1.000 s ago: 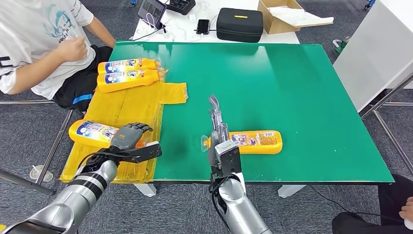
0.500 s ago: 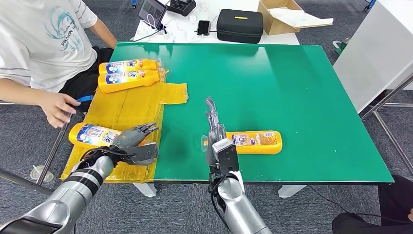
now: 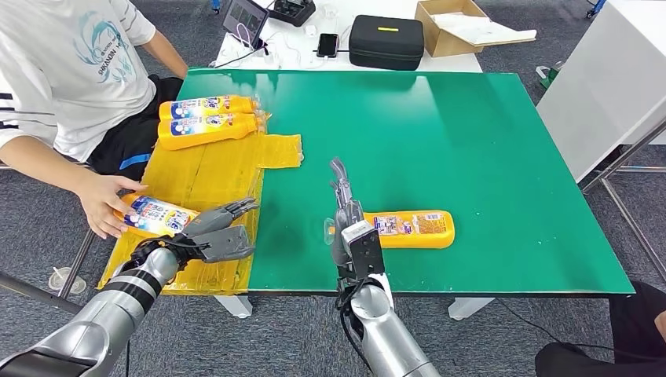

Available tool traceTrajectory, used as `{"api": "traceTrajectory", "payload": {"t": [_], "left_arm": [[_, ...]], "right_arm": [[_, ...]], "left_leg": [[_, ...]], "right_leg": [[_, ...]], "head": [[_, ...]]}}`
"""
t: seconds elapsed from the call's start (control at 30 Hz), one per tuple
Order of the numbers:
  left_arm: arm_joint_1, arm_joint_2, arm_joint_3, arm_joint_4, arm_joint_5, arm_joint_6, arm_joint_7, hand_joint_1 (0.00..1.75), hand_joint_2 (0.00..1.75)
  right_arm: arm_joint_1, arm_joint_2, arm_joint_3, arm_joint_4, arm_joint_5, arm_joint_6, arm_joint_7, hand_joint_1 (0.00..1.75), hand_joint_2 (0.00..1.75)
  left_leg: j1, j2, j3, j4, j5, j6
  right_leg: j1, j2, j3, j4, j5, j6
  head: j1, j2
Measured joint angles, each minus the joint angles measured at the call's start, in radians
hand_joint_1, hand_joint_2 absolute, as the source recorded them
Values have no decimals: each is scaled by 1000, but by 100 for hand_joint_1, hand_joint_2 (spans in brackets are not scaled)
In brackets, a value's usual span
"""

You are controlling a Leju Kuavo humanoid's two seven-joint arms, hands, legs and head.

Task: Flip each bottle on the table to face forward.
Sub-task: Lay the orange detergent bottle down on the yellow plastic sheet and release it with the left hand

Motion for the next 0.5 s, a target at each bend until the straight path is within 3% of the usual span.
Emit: {"api": "traceTrajectory", "payload": {"t": [0.03,0.07,0.17,0.27,0.37,0.5], "left_arm": [[3,0,1,-3,14,1,0,0,131],[10,-1,4,-12,47,6,-1,0,175],[73,-18,44,-90,283,97,-2,0,175],[157,-70,141,-232,565,326,-2,0,175],[226,-113,242,-418,664,533,-3,0,175],[307,-137,339,-622,704,619,-3,0,175]], "right_arm": [[0,0,0,1,2,-2,0,0,0],[0,0,0,2,9,-8,0,0,44],[-5,-5,1,8,89,-51,38,0,175],[-26,-34,7,27,270,-98,162,0,175],[-53,-92,9,46,435,-104,288,0,175],[-84,-213,1,50,570,-5,435,0,175]], "left_leg": [[0,0,0,0,0,0],[0,0,0,0,0,0],[0,3,0,0,0,0],[-1,3,-3,0,0,0],[-1,3,-4,1,0,0],[-2,2,-4,1,-1,1]], "right_leg": [[0,0,0,0,0,0],[0,0,0,0,0,0],[0,0,-2,0,0,0],[0,0,-4,0,0,0],[-1,0,-4,0,1,0],[-1,0,-4,-1,0,1]], "head": [[0,0],[0,0],[-1,0],[0,0],[0,0],[0,0]]}}
